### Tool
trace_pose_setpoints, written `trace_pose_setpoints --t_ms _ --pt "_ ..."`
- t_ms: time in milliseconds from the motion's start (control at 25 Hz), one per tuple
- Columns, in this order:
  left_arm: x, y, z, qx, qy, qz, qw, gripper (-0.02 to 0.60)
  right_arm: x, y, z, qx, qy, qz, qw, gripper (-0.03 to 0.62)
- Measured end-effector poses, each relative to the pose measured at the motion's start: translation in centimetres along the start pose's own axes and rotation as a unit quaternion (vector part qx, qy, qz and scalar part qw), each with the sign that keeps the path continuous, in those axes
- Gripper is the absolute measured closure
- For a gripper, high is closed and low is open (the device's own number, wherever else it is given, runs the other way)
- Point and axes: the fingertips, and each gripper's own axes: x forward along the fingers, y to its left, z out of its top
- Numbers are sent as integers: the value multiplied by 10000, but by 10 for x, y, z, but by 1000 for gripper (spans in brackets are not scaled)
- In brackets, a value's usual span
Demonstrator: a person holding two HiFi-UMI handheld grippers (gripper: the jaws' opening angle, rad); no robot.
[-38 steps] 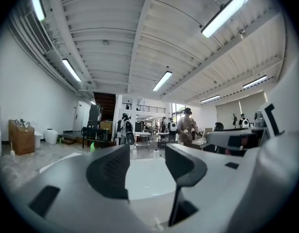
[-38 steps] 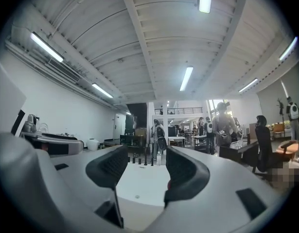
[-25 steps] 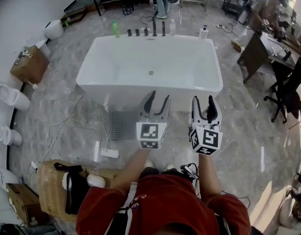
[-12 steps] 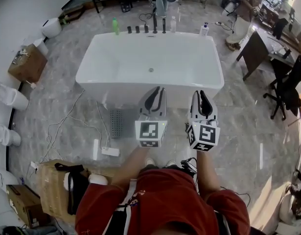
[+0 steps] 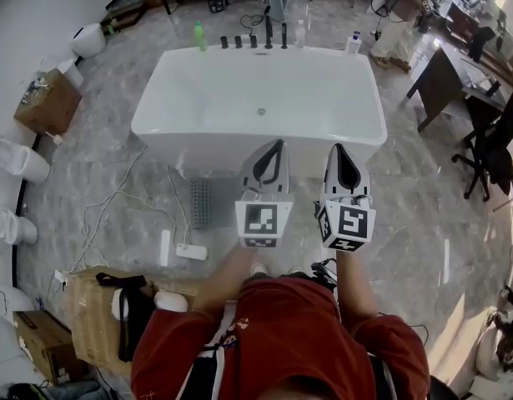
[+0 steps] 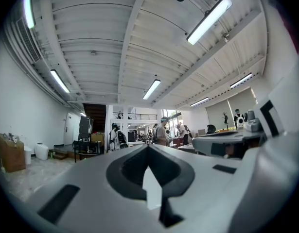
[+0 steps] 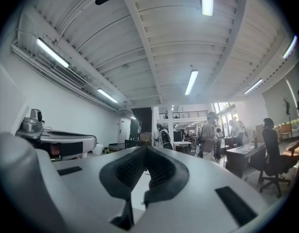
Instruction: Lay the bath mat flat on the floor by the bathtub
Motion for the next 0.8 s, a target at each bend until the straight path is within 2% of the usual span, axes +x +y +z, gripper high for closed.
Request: trace_pose_setpoints --t_ms 800 --pt "0 0 -5 -102 19 56 9999 568 -1 -9 -5 -4 -6 -76 10000 583"
